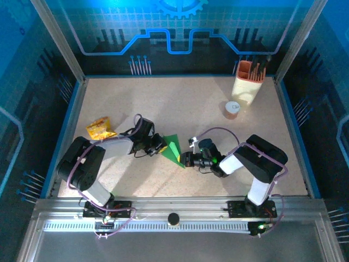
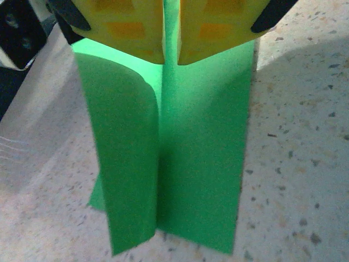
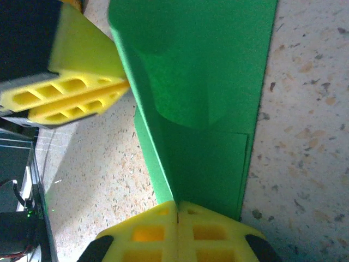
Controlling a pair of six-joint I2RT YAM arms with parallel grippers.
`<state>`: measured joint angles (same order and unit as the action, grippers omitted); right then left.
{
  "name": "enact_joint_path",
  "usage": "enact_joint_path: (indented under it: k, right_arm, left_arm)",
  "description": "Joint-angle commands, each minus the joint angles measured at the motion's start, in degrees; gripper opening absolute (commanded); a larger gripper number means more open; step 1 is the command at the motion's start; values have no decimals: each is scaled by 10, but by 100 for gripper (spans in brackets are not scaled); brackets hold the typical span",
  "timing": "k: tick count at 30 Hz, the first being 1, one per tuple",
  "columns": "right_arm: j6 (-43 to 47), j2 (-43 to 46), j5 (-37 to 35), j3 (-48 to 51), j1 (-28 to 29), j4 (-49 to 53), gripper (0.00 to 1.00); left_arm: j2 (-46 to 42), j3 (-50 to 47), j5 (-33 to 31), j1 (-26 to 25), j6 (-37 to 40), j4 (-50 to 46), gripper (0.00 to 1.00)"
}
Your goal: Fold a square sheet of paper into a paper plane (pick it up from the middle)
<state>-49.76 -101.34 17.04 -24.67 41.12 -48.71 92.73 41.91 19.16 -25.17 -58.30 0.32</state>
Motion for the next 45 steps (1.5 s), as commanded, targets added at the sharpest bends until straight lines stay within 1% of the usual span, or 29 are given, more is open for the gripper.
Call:
enact_joint_path:
  k: [1, 6, 9, 13, 21, 26, 31, 35, 40, 45]
  right_arm:
    - [-13, -17, 5, 8, -6, -3, 3]
    - [-24, -18, 18, 11, -15, -10, 3]
    - [-36, -21, 27, 16, -23, -32, 3]
    - [-38, -17, 33, 17, -30, -34, 2]
    - [-23, 6, 34, 7, -30, 14, 2]
    - [-35, 2, 29, 8, -31, 12, 2]
    - [-41, -11, 34, 4, -31, 16, 2]
    - [-41, -7, 23, 2, -30, 44, 1]
    - [-42, -10, 31, -7, -30, 64, 1]
    - [-71, -24, 45, 0, -36, 25, 1]
  left_arm:
    - [21, 11, 5, -7, 13, 4, 14]
    - [40, 0, 1, -8, 16, 9, 13]
    - [44, -7, -9, -8, 25, 1, 13]
    - [47, -19, -18, -8, 30, -5, 12]
    - [41, -24, -19, -8, 26, -5, 12]
    - [25, -22, -32, -7, 27, -14, 12]
    - [26, -17, -15, -8, 26, -5, 13]
    - [13, -15, -22, -7, 26, -12, 15]
    - [-13, -9, -15, -10, 37, 12, 16]
    - [-16, -10, 4, -10, 42, 55, 12]
